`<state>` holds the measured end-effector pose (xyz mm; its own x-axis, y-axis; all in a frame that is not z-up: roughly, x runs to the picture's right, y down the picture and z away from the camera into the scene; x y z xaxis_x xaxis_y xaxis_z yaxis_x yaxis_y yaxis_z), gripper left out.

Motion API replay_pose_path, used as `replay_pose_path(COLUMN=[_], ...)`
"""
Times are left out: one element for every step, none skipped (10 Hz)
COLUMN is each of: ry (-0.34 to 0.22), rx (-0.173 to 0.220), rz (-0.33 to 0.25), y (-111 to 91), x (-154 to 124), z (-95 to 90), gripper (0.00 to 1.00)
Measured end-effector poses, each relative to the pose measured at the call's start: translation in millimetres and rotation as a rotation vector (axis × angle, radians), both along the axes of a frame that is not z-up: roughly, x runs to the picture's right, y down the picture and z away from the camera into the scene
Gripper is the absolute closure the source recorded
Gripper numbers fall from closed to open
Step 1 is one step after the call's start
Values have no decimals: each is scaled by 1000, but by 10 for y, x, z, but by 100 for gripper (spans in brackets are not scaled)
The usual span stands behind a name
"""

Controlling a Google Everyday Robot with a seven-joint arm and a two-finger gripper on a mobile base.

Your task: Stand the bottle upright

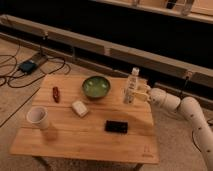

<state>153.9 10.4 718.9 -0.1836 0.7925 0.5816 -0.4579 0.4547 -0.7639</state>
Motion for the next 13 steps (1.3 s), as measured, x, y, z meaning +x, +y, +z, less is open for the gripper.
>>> replay_pose_path(ry=[8, 11, 12, 13, 14, 16, 17, 15, 9, -4, -3, -4, -5], rx=[-18, -34, -52, -75, -87, -102, -110, -118, -128, -148, -147, -147, -147], rz=[8, 10, 12, 11, 12, 15, 22, 31, 42, 64, 68, 67, 66], y=[55, 116, 181, 276, 325, 386, 422, 448, 471, 489, 479, 482, 481], x=[1, -14, -39, -74, -82, -95, -98, -102, -103, -88, -72, -77, -87], z=[24, 34, 30, 27, 26, 25, 28, 31, 37, 46, 38, 40, 41], gripper=[100, 100, 100, 100, 100, 100, 100, 100, 100, 100, 100, 100, 100])
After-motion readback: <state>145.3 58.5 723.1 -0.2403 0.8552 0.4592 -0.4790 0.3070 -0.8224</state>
